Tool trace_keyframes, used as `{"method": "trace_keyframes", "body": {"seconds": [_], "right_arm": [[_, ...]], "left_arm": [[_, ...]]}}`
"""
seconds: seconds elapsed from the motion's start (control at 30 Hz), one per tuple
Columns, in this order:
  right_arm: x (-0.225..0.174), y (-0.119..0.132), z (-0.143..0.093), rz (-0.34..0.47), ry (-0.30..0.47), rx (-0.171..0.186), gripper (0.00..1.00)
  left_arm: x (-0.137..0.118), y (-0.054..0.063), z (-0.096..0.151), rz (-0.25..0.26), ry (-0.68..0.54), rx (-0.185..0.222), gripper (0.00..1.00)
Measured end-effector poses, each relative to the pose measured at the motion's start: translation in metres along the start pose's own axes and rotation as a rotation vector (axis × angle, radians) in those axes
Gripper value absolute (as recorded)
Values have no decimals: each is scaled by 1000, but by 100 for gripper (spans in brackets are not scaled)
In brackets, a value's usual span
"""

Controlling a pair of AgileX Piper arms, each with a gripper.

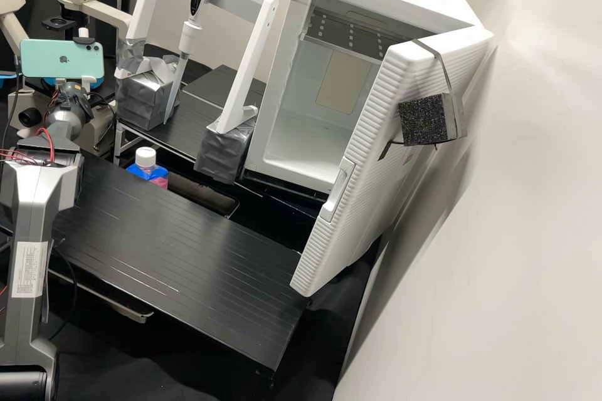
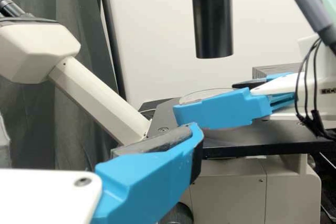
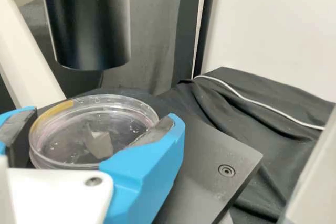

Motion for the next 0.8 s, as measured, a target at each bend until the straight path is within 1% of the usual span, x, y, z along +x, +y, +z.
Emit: {"method": "trace_keyframes", "body": {"seconds": [0.1,0.13,0.43,0.67,0.8], "right_arm": [[0,0,0,0,2,0,0],[0,0,0,0,2,0,100],[0,0,0,1,4,2,100],[-1,0,5,2,11,5,100],[-5,-8,10,-22,17,11,100]], "left_arm": [[0,0,0,0,0,0,100],[0,0,0,0,0,0,100],[0,0,0,0,0,0,100],[0,0,0,0,0,0,100],[0,0,0,0,0,0,100]]}}
